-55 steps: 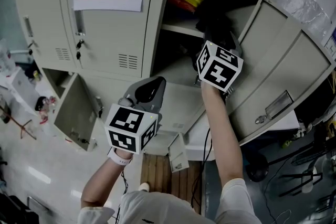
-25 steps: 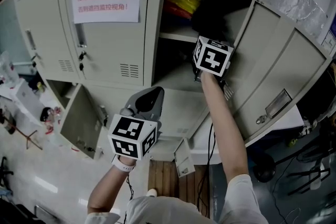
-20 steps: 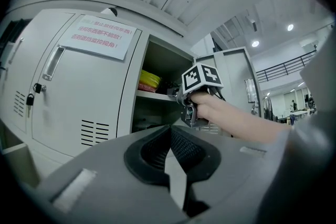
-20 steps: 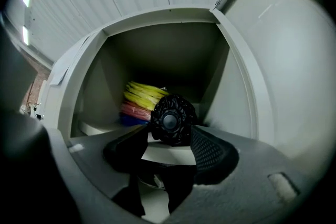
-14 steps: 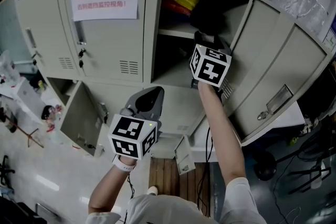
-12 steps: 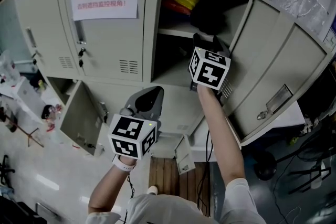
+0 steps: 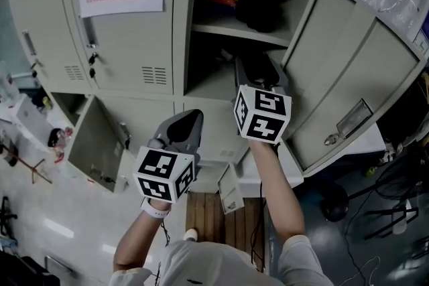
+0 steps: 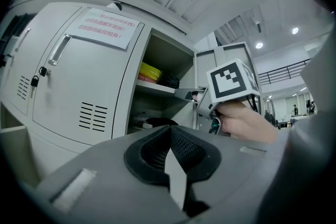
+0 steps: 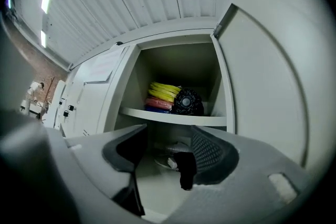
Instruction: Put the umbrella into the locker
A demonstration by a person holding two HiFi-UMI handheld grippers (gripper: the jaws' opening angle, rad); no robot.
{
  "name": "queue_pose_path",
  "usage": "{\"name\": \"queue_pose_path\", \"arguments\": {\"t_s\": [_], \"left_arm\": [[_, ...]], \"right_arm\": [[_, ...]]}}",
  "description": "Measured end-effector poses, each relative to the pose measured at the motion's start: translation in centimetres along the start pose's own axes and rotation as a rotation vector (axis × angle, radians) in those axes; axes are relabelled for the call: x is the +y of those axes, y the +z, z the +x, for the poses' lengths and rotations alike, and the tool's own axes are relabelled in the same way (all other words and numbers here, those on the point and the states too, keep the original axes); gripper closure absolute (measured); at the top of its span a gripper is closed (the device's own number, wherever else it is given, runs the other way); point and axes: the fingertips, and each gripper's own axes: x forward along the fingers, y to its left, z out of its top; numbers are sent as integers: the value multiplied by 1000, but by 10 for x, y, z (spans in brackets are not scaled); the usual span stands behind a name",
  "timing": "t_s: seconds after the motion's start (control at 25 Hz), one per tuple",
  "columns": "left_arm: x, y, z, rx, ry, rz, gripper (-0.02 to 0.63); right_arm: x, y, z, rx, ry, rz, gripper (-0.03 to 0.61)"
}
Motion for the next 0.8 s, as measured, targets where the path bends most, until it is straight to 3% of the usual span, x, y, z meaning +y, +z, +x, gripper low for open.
{"name": "queue_pose_path", "arguments": {"t_s": [0.28,0.64,0.8], "left_arm": [[-2,-5,-11,-22,34,6,597],[2,-12,-34,-50,75,13,597],[4,-19,-45,-59,83,9,597]], "right_arm": [[21,-2,-55,-8,80,-7,331],[25,-15,-120,-33,99,23,333],[19,-29,-144,-16,87,40,364]]}}
